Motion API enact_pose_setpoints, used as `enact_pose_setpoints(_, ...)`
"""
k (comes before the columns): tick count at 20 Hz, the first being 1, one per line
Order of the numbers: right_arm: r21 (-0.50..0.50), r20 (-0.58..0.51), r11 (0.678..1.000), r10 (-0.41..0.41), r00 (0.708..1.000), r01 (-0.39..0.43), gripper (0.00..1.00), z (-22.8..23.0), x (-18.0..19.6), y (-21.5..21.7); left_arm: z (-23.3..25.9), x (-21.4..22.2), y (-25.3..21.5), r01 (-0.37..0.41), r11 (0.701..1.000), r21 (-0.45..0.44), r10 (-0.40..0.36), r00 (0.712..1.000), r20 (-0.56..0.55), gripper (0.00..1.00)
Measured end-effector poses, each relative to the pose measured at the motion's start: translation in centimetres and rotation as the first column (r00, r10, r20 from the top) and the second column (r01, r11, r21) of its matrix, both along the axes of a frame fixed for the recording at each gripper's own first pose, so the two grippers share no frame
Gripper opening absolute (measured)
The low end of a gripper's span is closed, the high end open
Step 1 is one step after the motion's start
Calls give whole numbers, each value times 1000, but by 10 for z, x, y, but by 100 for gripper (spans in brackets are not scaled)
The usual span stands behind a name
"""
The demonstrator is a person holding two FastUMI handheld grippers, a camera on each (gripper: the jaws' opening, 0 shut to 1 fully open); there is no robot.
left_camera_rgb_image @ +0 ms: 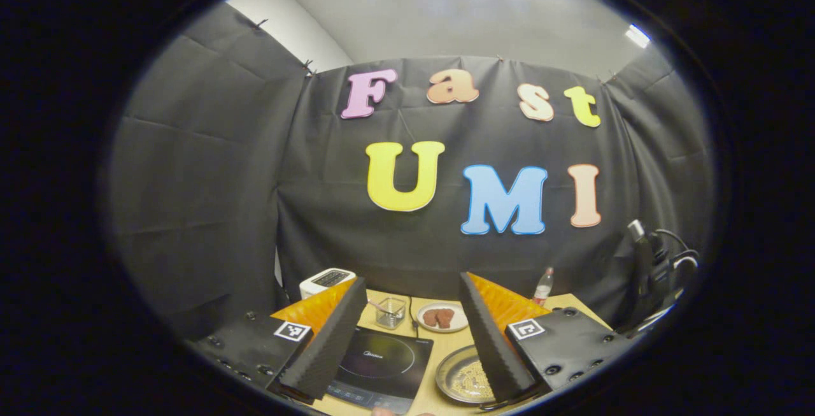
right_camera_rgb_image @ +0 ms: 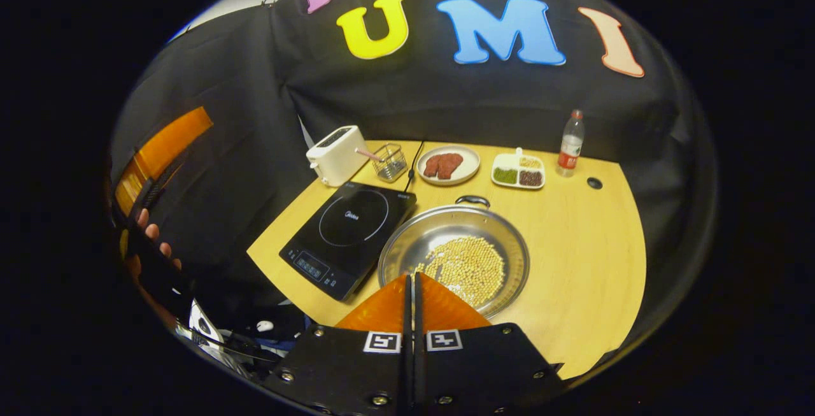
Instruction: First push the handle of the pot to place it horizontally, then grasp the pot with both hands and set it on the induction cooktop.
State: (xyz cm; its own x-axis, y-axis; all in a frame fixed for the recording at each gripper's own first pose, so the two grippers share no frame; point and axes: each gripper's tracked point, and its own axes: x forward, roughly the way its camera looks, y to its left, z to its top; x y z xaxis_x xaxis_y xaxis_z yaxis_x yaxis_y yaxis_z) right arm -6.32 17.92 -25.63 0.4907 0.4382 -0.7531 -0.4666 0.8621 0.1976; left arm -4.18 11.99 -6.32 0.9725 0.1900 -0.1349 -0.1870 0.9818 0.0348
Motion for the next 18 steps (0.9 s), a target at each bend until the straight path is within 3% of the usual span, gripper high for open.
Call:
enact_pose_setpoints(4,-4,-203,999,42,978,-44,1,-45,-27,27,-15,-9,10,-21,1000,-11,21,999,-30,95)
enact_pose_setpoints(7,-49,-283,995,74,956,-91,1,-79,-40,36,-24,-12,18,-32,999,-16,31,998,-52,99)
enact_pose_setpoints(11,-74,-359,993,64,931,-96,1,-117,-53,53,-31,-16,31,-53,998,-17,52,996,-73,95)
enact_pose_setpoints(18,-146,-397,987,-1,918,-62,1,-165,-56,47,-37,-24,45,-73,997,-8,71,993,-98,95)
